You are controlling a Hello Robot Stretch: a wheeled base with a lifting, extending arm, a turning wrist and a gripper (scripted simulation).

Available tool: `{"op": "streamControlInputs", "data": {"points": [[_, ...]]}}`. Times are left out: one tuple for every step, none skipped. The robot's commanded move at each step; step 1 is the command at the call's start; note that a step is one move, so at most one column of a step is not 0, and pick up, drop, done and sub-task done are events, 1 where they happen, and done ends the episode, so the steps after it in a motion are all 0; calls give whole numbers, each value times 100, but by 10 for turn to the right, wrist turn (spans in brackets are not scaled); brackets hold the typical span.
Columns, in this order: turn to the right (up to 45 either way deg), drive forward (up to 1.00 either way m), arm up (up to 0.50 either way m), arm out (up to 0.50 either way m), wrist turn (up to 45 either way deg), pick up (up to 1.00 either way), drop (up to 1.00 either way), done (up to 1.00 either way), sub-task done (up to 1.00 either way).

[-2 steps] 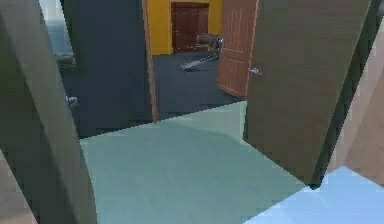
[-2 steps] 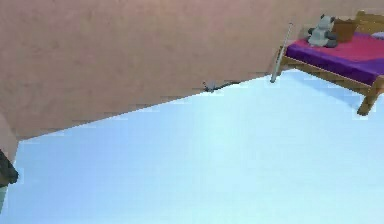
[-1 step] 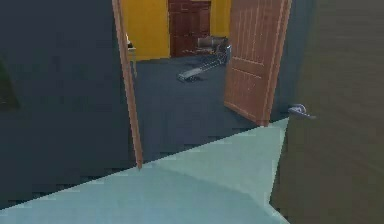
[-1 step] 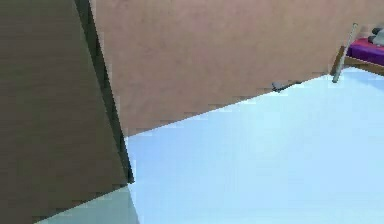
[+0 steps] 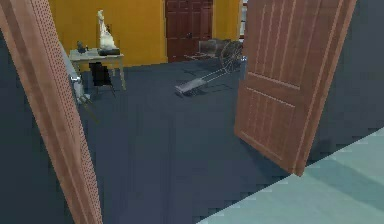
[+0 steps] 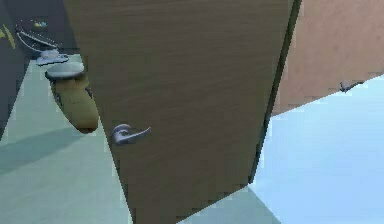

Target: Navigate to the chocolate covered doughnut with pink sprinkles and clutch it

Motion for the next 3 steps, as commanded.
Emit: {"op": "streamControlInputs", "data": {"points": [[180, 0, 0, 0, 0, 0, 0, 0, 0], [30, 0, 0, 0, 0, 0, 0, 0, 0], [0, 5, 0, 0, 0, 0, 0, 0, 0]]}}
